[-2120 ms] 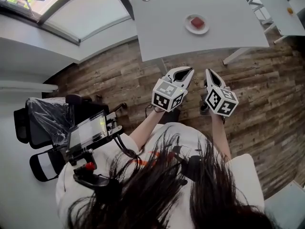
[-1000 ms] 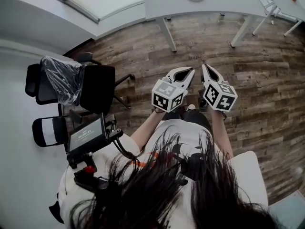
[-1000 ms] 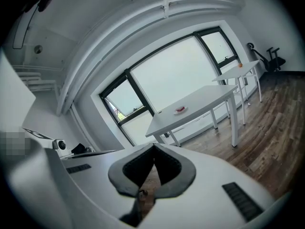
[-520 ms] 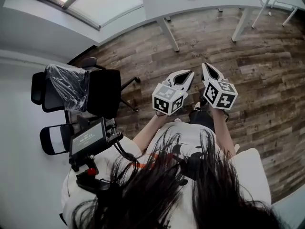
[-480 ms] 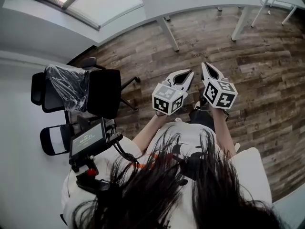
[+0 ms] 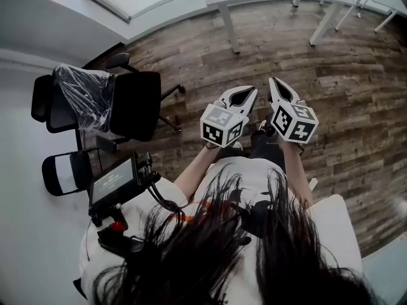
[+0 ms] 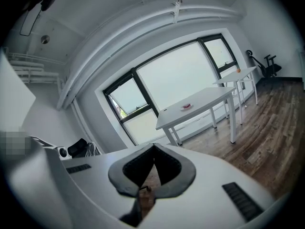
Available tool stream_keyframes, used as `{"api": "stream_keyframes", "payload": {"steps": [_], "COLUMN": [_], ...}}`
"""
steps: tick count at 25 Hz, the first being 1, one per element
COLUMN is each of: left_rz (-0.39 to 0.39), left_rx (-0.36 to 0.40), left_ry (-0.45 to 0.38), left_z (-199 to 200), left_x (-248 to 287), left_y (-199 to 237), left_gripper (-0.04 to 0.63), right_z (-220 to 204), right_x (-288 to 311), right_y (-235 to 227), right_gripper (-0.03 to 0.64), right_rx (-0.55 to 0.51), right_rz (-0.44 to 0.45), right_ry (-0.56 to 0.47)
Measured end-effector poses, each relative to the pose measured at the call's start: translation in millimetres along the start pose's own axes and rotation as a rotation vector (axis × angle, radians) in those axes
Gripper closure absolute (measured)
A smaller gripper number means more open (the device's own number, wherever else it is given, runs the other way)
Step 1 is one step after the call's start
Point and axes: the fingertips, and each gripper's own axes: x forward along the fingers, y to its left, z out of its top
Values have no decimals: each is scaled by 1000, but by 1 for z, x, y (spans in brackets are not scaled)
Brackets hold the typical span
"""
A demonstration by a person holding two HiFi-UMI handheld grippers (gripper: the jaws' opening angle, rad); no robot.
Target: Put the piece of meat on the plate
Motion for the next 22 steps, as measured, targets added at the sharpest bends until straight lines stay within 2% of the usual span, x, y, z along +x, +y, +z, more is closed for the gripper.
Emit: {"api": "stream_keyframes", "payload": {"steps": [9, 22], "left_rz": [18, 0], "left_rx": [-72, -51], "left_ry": [-14, -40], "left_z": [-2, 15], "left_x": [-4, -1], "left_y": [2, -4], "left_gripper": [588, 589], "right_z": [1, 6], "right_x": [-14, -25], "right_y": [7, 10], "right_gripper": [610, 610], "right_rx": [-50, -83], "right_rz": [-29, -40], "right_ry": [5, 3]}}
